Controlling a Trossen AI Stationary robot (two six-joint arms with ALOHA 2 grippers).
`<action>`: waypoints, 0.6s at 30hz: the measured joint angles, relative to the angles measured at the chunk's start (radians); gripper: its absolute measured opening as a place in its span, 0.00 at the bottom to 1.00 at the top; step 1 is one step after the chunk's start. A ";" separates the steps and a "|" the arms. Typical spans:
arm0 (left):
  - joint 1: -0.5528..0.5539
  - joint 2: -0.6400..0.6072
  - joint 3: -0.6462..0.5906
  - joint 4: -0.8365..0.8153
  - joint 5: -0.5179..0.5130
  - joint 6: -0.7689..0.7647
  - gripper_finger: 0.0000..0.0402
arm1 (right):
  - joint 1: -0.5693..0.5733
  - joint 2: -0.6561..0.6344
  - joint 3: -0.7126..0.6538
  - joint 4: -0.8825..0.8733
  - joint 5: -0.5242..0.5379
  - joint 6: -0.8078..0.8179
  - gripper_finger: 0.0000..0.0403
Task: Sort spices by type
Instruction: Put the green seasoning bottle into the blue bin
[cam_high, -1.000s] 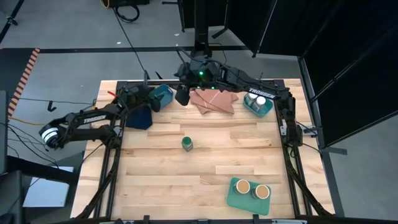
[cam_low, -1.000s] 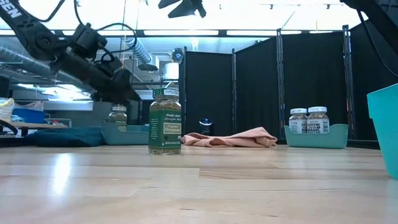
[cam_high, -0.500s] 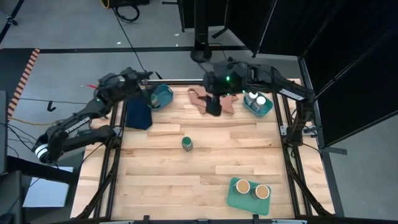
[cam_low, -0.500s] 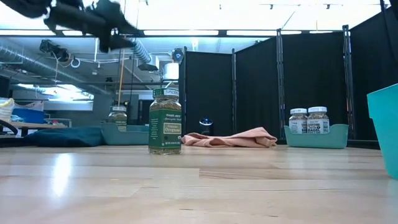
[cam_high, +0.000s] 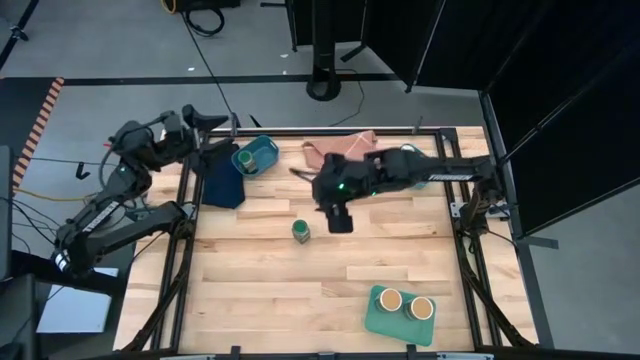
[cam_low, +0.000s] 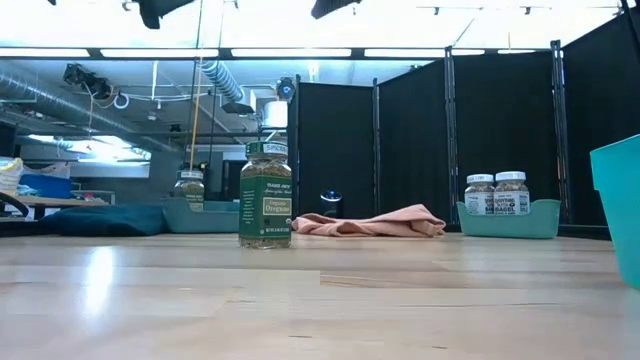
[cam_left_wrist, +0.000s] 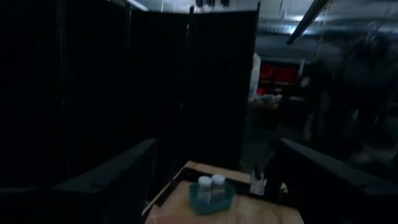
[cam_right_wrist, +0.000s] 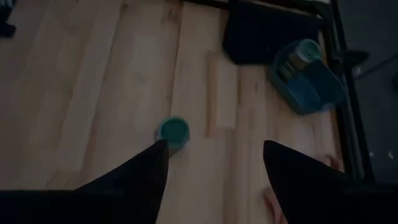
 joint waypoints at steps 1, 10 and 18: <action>0.000 -0.012 0.000 -0.005 0.001 -0.002 0.83 | 0.005 0.001 -0.031 0.043 0.001 -0.009 0.68; 0.000 -0.066 0.001 -0.171 0.000 -0.031 0.83 | 0.019 0.002 -0.268 0.340 0.014 -0.049 0.84; 0.000 -0.084 0.001 -0.207 0.006 -0.057 0.83 | 0.015 0.002 -0.354 0.520 0.036 -0.050 0.86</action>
